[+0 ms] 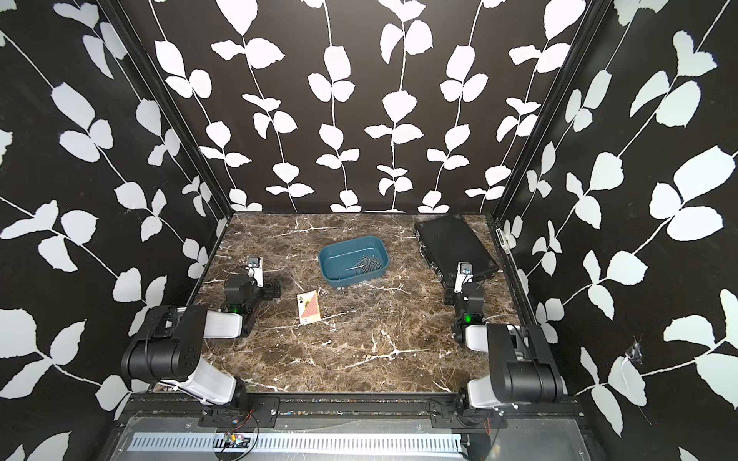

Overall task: Put the nails on the desktop into the storage box
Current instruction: Reset both arms

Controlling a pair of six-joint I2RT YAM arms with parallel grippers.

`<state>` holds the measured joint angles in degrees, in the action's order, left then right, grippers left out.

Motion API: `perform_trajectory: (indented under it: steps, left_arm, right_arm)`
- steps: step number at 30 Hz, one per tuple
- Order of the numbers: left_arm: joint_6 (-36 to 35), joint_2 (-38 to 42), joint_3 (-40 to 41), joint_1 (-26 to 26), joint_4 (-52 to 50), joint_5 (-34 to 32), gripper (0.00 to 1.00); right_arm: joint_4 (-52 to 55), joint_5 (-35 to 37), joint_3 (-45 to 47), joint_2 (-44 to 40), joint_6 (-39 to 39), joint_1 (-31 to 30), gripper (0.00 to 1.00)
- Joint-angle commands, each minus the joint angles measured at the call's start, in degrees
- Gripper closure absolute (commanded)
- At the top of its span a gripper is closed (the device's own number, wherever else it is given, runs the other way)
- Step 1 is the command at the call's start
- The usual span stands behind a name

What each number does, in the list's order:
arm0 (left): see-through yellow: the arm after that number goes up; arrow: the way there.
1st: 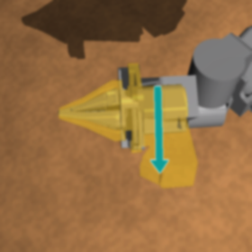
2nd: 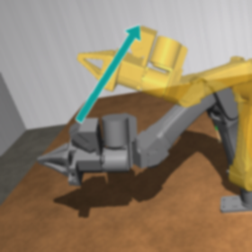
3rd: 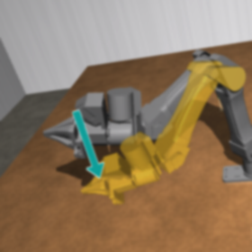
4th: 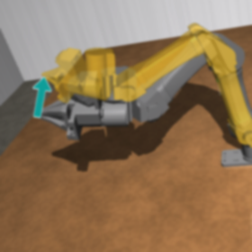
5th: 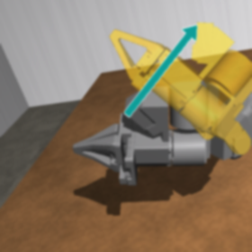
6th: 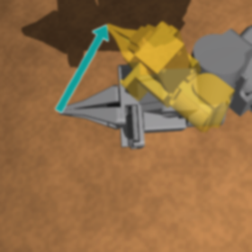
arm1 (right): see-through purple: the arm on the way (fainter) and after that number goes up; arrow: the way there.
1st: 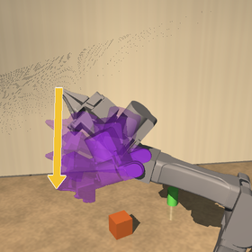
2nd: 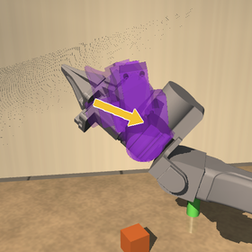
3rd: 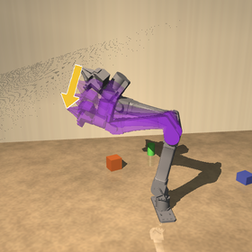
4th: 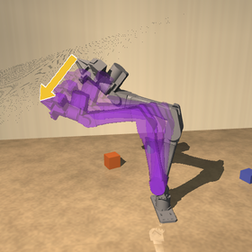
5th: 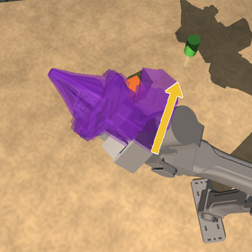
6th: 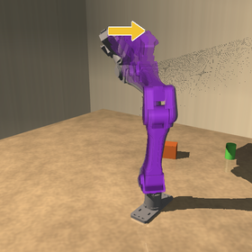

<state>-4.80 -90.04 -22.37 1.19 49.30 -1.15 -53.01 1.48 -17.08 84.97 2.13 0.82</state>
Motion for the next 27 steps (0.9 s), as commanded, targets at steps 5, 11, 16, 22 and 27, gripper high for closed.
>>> perform_trajectory:
  steps: [5, 11, 16, 22, 27]
  left_arm:
    - [-0.75, 1.22, -0.83, 0.16, 1.15, -0.35, 0.01]
    - [-0.77, 1.18, -0.83, 0.3, 1.13, -0.42, 0.01]
    - [-0.74, 1.18, -0.83, 0.28, 1.15, -0.39, 0.02]
    - [-0.79, 1.18, -0.82, 0.31, 1.15, -0.43, 0.01]
    - [-0.75, 1.23, -0.83, 0.3, 1.15, -0.43, 0.01]
  right_arm:
    - [3.66, -0.9, -5.59, 2.85, -1.17, 0.03, 0.34]
    - [4.69, 0.15, -5.92, 2.58, -1.68, -0.53, 0.0]
    - [4.67, 0.56, -5.73, 2.33, -1.85, -0.82, 0.0]
    - [4.99, 0.06, -5.98, 2.39, -2.28, -0.91, 0.0]
    - [5.94, -1.46, -6.68, 2.69, -2.92, -1.0, 0.01]
